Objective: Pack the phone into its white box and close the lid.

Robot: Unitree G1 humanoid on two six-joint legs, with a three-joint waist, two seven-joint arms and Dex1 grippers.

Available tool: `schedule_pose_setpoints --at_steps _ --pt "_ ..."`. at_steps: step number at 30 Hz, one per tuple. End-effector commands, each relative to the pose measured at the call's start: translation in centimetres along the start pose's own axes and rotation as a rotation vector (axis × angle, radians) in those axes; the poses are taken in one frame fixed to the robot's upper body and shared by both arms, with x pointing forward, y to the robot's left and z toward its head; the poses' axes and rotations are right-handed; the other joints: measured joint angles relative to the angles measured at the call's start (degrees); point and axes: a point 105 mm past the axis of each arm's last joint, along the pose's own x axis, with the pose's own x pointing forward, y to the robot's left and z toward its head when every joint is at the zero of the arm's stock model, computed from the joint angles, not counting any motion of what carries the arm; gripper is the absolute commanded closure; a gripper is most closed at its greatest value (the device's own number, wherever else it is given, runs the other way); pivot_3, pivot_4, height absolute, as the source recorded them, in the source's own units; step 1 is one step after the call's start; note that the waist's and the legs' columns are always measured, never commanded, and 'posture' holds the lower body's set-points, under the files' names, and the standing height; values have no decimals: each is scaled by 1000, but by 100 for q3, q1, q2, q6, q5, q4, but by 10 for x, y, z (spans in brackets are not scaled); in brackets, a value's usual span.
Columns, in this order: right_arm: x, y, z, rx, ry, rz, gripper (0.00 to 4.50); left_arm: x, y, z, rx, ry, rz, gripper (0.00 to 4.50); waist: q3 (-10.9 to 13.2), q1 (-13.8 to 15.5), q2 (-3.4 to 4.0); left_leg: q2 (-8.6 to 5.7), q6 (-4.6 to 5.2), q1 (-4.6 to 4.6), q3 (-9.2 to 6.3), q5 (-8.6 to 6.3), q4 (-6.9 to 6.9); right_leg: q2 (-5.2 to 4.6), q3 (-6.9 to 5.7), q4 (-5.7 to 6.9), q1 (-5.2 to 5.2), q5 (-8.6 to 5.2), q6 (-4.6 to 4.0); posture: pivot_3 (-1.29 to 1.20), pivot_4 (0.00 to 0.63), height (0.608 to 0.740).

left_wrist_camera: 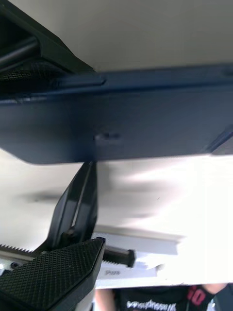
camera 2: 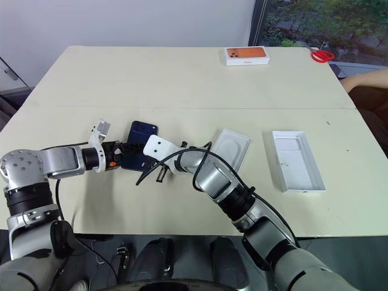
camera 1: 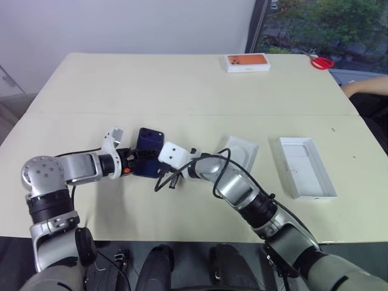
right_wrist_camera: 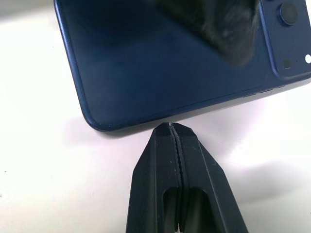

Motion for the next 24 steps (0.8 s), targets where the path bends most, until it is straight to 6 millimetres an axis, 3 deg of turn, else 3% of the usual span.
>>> schedule_pose_setpoints --at_steps 1,5,11,20,23,24 --pt "-5 2 14 -26 -57 -4 4500 -6 0 8 8 -26 16 21 0 -15 0 0 0 0 0 0 0 0 0 0 0 0 0 0 150 740" --pt "-8 3 12 -20 -53 -5 4500 -5 0 9 4 -30 12 21 0 -35 0 0 -2 0 -1 1 -3 0 0 0 -1 0 0 0 150 740" --pt "-15 3 7 -13 -41 -18 4500 -8 -2 14 5 -58 0 2760 2 -39 -3 0 -4 -7 -1 2 -4 -1 1 0 -10 0 0 0 150 740" --pt "-33 -5 11 -26 -48 -42 4500 -13 -3 19 -7 -90 -20 2760 3 -42 -5 0 -5 -7 0 3 -7 -2 2 0 -14 0 0 0 150 740" --pt "-42 -10 14 -26 -54 -56 4500 -14 -4 19 -10 -94 -26 3558 3 -40 -5 0 -5 -8 0 3 -6 -2 3 1 -15 0 0 0 150 740" --pt "-46 -12 14 -24 -55 -64 4500 -14 -6 20 -5 -98 -37 4016 3 -39 -5 0 -6 -8 0 3 -7 -2 3 1 -15 0 0 0 150 740"
